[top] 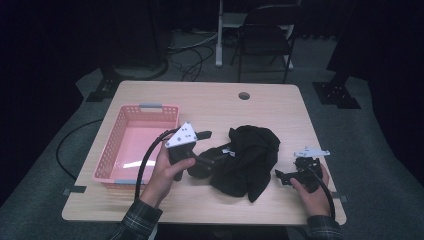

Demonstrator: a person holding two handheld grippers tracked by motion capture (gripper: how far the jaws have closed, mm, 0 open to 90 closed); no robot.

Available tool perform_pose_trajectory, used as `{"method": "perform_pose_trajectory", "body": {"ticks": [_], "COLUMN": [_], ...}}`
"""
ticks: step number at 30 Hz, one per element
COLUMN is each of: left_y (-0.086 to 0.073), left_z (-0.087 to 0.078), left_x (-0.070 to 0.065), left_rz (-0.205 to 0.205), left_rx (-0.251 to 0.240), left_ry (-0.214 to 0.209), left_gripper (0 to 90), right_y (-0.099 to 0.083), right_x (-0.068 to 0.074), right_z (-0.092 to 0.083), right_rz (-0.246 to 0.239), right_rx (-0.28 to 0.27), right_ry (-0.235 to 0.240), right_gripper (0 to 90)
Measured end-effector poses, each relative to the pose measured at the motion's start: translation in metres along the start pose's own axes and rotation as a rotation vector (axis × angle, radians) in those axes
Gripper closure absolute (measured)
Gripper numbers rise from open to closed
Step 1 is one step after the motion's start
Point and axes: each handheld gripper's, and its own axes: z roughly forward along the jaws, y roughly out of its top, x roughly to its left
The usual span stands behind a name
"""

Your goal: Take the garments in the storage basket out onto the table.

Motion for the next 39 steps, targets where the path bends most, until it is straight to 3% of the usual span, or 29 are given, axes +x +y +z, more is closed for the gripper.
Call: {"method": "perform_pose_trajectory", "body": {"ticks": [7, 16, 19, 31, 39], "left_y": [0.007, 0.008, 0.006, -0.004, -0.029], "left_z": [-0.023, -0.039, -0.042, -0.044, -0.036], "left_x": [0.01, 0.018, 0.017, 0.002, -0.014], "left_rz": [0.012, 0.004, 0.003, 0.023, 0.026], "left_rx": [-0.024, -0.038, -0.046, -0.091, -0.116], "left_ry": [0.022, 0.04, 0.049, 0.156, 0.221], "left_gripper": [10.4, 10.4, 10.4, 10.4, 10.4], "right_y": [0.0, 0.0, 0.0, 0.0, 0.0], "right_x": [-0.001, -0.001, -0.001, -0.001, 0.0], "right_z": [0.0, 0.0, 0.0, 0.0, 0.0], "right_rz": [-0.001, -0.001, -0.001, 0.0, 0.003], "right_rx": [-0.001, -0.001, -0.001, -0.001, 0.0], "right_ry": [0.0, -0.001, -0.001, -0.003, -0.004], "right_gripper": [0.0, 0.0, 0.0, 0.0, 0.0]}}
